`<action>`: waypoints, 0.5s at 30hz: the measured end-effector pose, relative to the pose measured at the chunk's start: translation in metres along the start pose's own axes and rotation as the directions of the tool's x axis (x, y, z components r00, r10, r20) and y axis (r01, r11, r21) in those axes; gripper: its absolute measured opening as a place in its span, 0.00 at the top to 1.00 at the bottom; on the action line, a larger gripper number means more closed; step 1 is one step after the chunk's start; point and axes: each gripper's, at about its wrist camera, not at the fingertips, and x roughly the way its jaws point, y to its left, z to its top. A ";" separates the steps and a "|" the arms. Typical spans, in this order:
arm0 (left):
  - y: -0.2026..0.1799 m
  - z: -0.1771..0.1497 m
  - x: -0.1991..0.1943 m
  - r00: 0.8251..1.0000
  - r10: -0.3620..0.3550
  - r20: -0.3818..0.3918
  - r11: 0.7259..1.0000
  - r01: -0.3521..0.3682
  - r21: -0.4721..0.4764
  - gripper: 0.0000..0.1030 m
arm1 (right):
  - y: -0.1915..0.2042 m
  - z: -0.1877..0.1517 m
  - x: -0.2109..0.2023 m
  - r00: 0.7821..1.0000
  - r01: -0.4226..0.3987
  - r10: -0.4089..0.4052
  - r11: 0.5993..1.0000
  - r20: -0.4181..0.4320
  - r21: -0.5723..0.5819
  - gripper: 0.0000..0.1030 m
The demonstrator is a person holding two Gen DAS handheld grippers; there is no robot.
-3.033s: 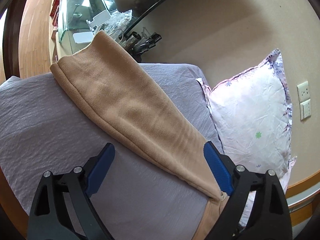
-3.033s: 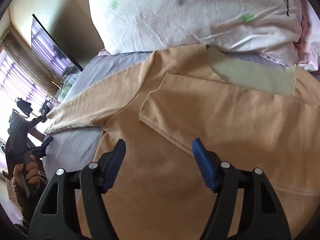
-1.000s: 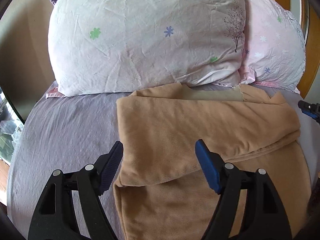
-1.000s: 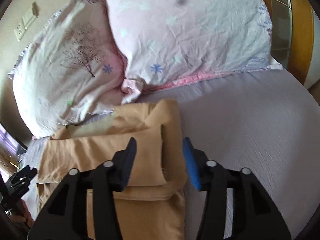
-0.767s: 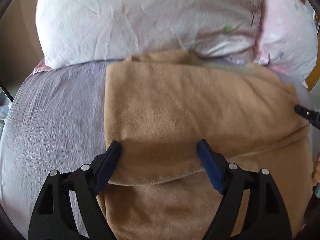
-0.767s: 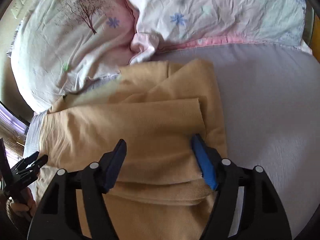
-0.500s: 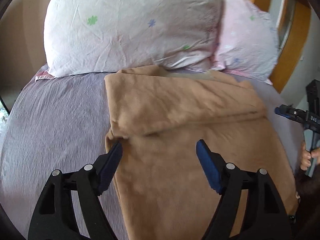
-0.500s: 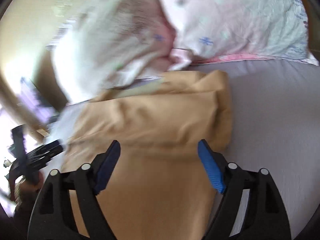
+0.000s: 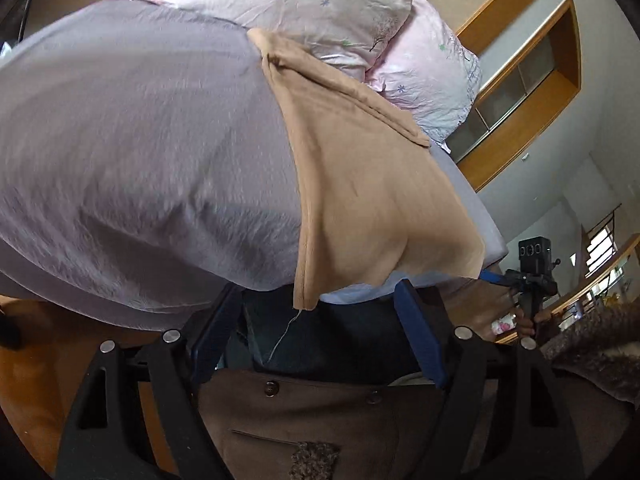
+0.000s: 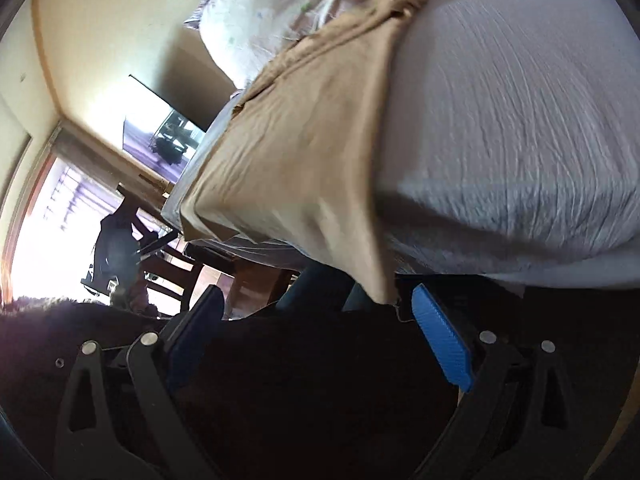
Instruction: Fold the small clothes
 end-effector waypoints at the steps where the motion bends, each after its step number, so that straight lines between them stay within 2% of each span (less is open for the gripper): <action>1: 0.001 0.000 0.010 1.000 -0.009 -0.010 1.000 0.009 -0.008 0.23 | -0.004 0.001 0.005 1.000 -0.015 0.014 1.000 0.004 0.015 0.08; 5: -0.004 0.003 0.042 0.998 -0.050 -0.040 0.998 0.049 -0.026 0.23 | -0.019 0.014 0.033 0.991 -0.131 0.129 0.990 0.033 0.055 0.08; 6: -0.004 0.005 0.049 0.997 -0.067 -0.049 0.997 0.065 -0.042 0.25 | -0.021 0.013 0.037 0.984 -0.176 0.174 0.983 0.045 0.059 0.15; 7: -0.002 0.005 0.054 0.995 -0.082 -0.057 0.995 0.079 -0.063 0.29 | -0.022 0.010 0.040 0.971 -0.235 0.232 0.970 0.051 0.057 0.36; 8: 0.000 0.006 0.057 0.993 -0.101 -0.064 0.991 0.095 -0.092 0.47 | -0.022 0.009 0.043 0.963 -0.267 0.264 0.962 0.053 0.051 0.50; 9: 0.006 0.007 0.061 0.989 -0.124 -0.077 0.984 0.112 -0.140 0.77 | -0.020 0.007 0.043 0.958 -0.282 0.280 0.958 0.057 0.041 0.76; 10: 0.011 0.006 0.062 0.986 -0.148 -0.081 0.975 0.132 -0.181 0.97 | -0.020 0.005 0.041 0.954 -0.294 0.291 0.955 0.065 0.033 0.89; 12: 0.017 0.005 0.058 0.978 -0.200 -0.061 0.955 0.180 -0.237 0.97 | -0.017 0.006 0.031 0.948 -0.308 0.305 0.951 0.091 0.015 0.92; 15: 0.005 0.014 0.040 0.974 -0.224 -0.022 0.953 0.215 -0.212 0.97 | 0.001 0.022 0.005 0.933 -0.325 0.330 0.944 0.145 -0.059 0.92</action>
